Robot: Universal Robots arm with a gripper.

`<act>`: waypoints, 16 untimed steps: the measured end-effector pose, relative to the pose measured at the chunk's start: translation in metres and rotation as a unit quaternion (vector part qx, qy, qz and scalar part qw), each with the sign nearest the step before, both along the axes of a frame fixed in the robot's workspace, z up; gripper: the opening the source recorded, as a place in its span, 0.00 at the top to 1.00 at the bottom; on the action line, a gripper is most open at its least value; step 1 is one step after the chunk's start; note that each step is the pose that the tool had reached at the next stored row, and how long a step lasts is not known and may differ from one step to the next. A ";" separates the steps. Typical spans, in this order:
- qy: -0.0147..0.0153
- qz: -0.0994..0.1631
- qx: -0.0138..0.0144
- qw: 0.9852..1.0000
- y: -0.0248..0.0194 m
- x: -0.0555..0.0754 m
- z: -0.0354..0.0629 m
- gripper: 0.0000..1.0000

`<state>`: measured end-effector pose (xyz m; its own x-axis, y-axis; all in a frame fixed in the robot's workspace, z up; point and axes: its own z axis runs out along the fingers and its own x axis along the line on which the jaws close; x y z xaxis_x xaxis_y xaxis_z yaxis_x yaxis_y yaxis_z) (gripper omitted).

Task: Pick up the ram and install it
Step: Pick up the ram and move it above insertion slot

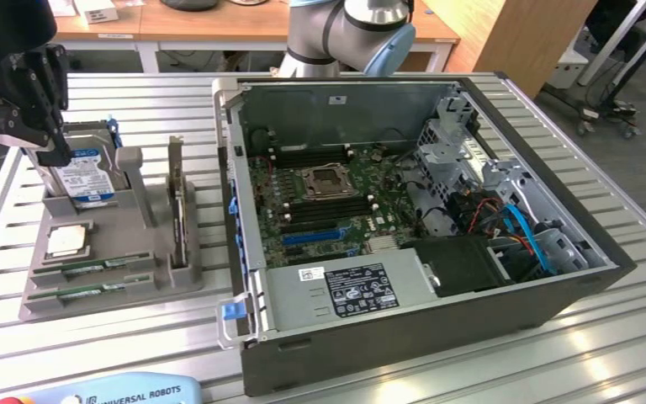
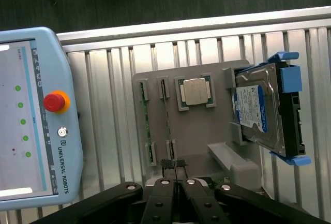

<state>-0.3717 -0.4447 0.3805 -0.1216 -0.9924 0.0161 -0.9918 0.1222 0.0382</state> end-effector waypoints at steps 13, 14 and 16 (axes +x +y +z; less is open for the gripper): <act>0.000 0.004 0.000 1.000 0.0000 0.000 -0.0027 0.64; 0.000 0.007 0.000 1.000 0.0000 0.000 -0.0033 0.64; 0.000 0.014 0.000 1.000 0.0000 0.000 -0.0038 0.64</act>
